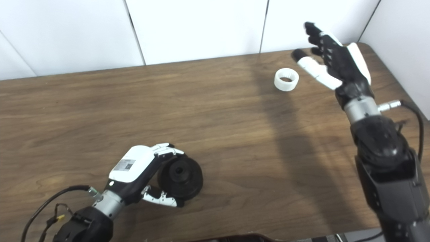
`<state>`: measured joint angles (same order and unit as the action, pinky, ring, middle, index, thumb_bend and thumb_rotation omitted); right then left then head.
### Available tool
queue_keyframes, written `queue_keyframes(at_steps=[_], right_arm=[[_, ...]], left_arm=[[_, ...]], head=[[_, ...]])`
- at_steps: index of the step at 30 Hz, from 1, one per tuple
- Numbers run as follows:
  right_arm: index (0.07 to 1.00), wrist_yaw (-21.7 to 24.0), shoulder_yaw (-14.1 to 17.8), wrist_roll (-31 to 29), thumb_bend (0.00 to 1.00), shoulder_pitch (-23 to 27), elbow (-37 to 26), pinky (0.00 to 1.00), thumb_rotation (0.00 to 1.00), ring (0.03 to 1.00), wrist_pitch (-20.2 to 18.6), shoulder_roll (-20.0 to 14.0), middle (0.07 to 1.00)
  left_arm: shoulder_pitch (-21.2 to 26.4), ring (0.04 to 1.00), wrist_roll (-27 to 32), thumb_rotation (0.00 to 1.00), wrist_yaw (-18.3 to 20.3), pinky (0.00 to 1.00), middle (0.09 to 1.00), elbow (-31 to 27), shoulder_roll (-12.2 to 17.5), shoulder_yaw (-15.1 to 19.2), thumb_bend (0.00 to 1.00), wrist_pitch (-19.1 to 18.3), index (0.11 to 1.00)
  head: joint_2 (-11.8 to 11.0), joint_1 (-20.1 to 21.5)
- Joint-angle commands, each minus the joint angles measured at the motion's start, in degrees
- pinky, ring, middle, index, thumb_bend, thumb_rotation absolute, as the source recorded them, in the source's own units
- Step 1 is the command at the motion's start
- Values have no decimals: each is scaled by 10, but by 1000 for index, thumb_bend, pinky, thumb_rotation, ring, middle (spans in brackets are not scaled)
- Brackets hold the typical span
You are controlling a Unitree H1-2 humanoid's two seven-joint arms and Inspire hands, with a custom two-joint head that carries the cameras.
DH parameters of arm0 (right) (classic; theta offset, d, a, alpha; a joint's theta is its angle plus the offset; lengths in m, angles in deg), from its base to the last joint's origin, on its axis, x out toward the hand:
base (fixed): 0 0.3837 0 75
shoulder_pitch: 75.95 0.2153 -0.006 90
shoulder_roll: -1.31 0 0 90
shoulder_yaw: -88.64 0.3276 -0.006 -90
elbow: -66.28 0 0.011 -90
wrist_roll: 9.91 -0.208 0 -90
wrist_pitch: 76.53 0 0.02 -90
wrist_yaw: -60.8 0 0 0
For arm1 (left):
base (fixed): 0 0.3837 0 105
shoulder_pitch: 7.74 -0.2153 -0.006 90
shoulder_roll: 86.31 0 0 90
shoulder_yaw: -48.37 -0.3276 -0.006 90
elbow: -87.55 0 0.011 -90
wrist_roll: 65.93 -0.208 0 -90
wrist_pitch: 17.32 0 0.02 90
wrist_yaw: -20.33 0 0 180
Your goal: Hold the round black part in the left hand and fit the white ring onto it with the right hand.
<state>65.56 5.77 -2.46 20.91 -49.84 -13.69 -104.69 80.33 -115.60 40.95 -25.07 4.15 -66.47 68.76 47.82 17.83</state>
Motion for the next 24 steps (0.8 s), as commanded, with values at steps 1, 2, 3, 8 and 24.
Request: queue_keyframes(at_steps=[1, 2, 3, 8, 24], right_arm=[[858, 41, 1, 64, 813, 41, 23, 849, 401, 894, 2, -15, 902], [853, 60, -1, 91, 842, 53, 37, 825, 373, 889, 2, -13, 897], [852, 78, 2, 115, 847, 61, 46, 820, 369, 887, 2, -8, 896], [844, 150, -17, 221, 887, 106, 99, 834, 331, 888, 2, -7, 887], [856, 201, -97, 304, 932, 179, 235, 890, 259, 941, 6, -39, 911]], left_arm=[[-3, 869, -2, 60, 13, 885, 777, 11, 6, 2, 525, -5, 483], [-3, 867, -1, 60, 13, 878, 779, 11, 7, 3, 525, -4, 483], [-4, 867, -1, 60, 13, 877, 779, 11, 8, 4, 525, -3, 483], [-8, 851, 7, 60, 2, 833, 773, 16, 13, 9, 525, 10, 483], [-13, 846, 9, 59, -7, 855, 771, 23, 13, 14, 525, 29, 482]], head=[[-1, 7], [-4, 17], [-4, 17], [-15, 44], [-32, 47]])
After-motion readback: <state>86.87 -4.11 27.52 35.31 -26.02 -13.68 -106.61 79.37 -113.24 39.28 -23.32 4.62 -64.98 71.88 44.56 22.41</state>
